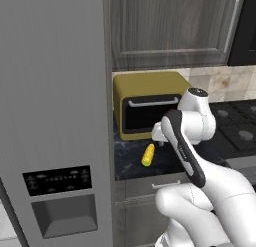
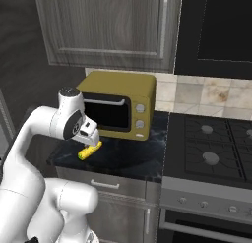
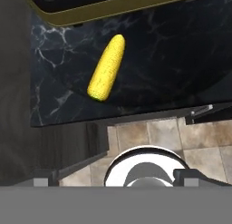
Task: Place the liquor on the top shelf of the fridge to keep it out of children's reach, and place the corn and bell pepper on lower shelves for easy access.
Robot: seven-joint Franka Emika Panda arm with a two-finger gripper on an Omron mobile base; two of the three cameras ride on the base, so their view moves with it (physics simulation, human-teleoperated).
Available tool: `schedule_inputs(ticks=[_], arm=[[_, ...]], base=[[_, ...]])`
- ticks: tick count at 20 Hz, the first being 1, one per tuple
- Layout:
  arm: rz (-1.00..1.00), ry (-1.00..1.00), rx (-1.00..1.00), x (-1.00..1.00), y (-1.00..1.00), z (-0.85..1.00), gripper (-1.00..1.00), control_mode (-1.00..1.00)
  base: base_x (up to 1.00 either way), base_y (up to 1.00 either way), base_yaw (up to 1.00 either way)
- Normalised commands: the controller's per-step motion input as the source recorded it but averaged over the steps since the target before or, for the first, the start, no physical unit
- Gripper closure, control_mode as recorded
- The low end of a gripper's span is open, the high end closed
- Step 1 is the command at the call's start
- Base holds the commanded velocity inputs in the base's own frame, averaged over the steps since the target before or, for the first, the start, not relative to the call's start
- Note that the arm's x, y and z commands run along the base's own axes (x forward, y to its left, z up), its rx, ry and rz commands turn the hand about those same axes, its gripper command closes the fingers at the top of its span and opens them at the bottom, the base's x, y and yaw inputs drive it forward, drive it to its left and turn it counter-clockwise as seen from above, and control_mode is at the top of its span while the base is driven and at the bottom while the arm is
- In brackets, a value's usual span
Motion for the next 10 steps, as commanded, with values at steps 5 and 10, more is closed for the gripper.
schedule_inputs(ticks=[5, 10], arm=[[0.00, 0.06, 0.00, 0.36, 0.01, -0.46, -1.00, -1.00], [0.00, 0.04, 0.00, 0.33, 0.00, -0.45, -1.00, -1.00]], base=[[0.00, 0.00, 0.00], [0.00, 0.00, 0.00]])
